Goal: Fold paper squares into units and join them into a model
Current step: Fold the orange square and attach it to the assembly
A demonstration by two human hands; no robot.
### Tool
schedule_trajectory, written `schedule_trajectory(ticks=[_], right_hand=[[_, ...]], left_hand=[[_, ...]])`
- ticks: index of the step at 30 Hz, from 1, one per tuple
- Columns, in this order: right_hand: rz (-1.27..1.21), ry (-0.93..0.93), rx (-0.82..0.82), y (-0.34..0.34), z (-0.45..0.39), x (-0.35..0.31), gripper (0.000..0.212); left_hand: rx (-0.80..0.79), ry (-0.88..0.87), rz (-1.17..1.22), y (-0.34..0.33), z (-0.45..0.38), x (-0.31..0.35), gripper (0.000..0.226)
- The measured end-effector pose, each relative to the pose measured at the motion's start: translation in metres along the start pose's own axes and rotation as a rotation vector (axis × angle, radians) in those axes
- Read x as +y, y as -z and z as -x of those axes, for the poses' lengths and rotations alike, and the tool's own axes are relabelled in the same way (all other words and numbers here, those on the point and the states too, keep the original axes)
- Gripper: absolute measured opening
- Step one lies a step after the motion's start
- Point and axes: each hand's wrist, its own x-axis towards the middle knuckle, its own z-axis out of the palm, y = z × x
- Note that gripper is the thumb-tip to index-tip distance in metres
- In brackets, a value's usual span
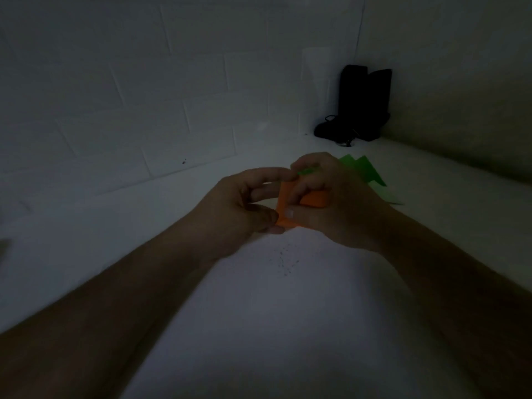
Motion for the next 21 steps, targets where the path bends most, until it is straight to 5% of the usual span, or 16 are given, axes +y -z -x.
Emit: schedule_trajectory(ticks=[6,13,18,21], right_hand=[[-0.027,0.007,-0.009,0.0051,0.0038,-0.0063,0.025],[-0.443,-0.225,0.154,0.0092,0.0013,-0.0077,0.014],[-0.590,-0.280,0.139,0.0024,0.0000,-0.0088,0.024],[-0.298,-0.201,0.208,-0.0007,0.0015,-0.0076,0.024]], left_hand=[[0.042,-0.022,-0.046,-0.0004,0.0013,0.0038,0.078],[0.161,0.000,0.247,-0.0032,-0.0028,0.0042,0.039],[0.254,-0.119,0.036,-0.0052,-0.0025,-0.0004,0.022],[0.313,-0.154,-0.235,-0.0045,0.0001,-0.0016,0.019]])
